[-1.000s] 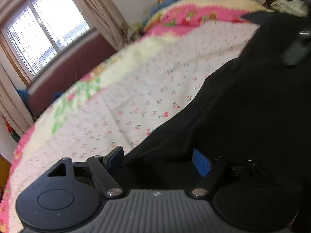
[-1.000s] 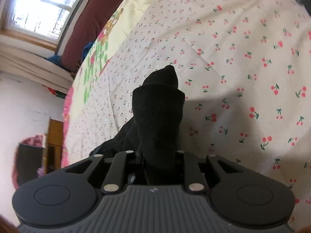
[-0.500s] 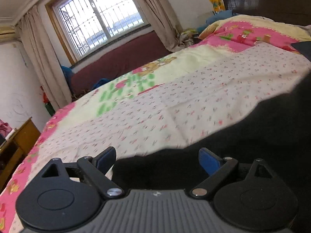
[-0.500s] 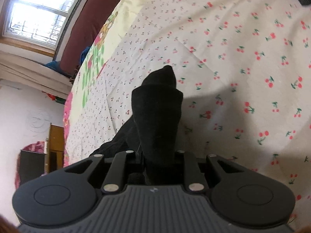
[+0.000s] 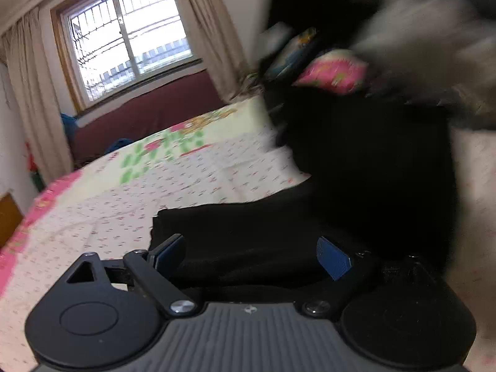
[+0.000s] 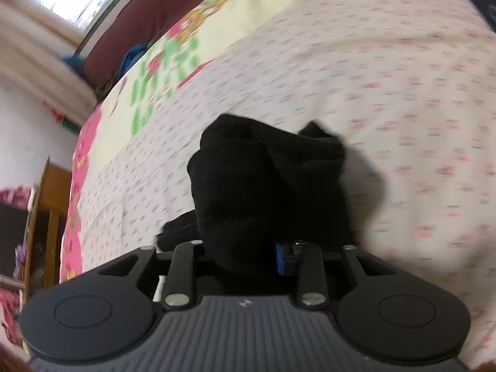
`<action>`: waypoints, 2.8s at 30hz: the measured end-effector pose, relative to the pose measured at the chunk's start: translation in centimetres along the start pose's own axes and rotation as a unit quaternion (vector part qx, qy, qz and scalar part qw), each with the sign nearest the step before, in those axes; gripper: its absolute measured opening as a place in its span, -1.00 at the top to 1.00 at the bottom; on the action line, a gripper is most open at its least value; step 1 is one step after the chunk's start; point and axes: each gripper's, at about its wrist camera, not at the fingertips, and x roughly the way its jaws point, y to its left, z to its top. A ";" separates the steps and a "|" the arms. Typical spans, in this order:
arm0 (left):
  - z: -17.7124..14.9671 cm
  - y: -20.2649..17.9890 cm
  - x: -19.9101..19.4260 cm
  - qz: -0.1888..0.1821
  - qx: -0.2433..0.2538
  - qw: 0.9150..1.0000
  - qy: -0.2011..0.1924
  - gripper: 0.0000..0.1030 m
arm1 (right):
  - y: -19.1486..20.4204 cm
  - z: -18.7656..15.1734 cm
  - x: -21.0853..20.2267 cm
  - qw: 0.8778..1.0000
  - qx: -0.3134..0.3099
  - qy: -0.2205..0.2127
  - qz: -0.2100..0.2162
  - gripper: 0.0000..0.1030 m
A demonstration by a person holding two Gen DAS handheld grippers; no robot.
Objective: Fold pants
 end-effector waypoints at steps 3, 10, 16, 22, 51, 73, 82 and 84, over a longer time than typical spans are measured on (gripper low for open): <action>-0.4 0.8 -1.8 -0.024 -0.017 0.999 -0.015 -1.00 | 3.5 -0.8 3.5 0.998 -0.015 0.054 -0.002 -0.03; -1.2 2.8 -1.4 -0.018 -0.072 0.997 0.020 -1.00 | 6.5 -1.3 3.2 0.991 -0.090 0.064 0.075 -0.04; -1.1 3.1 -0.2 -0.036 -0.101 0.992 0.065 -1.00 | 4.5 -1.0 1.6 0.980 -0.192 0.050 0.028 -0.12; -1.1 2.9 -0.9 -0.063 -0.128 0.985 0.094 -1.00 | 7.3 -1.6 4.9 0.961 -0.263 0.087 0.018 -0.13; -1.1 4.1 -1.8 -0.039 -0.219 0.965 0.141 -0.12 | 8.9 -2.0 10.4 0.915 -0.373 0.145 -0.053 0.19; 1.8 2.5 -2.2 -0.045 -0.197 0.971 0.128 -0.84 | 6.4 -1.5 8.4 0.915 -0.379 0.142 -0.003 0.57; 1.4 2.4 -0.3 -0.046 -0.202 0.970 0.126 -0.04 | 5.1 -0.8 8.0 0.929 -0.339 0.149 0.027 0.68; 1.5 3.6 -0.9 -0.054 -0.216 0.968 0.117 0.07 | 5.3 -0.6 7.3 0.932 -0.330 0.142 0.042 0.70</action>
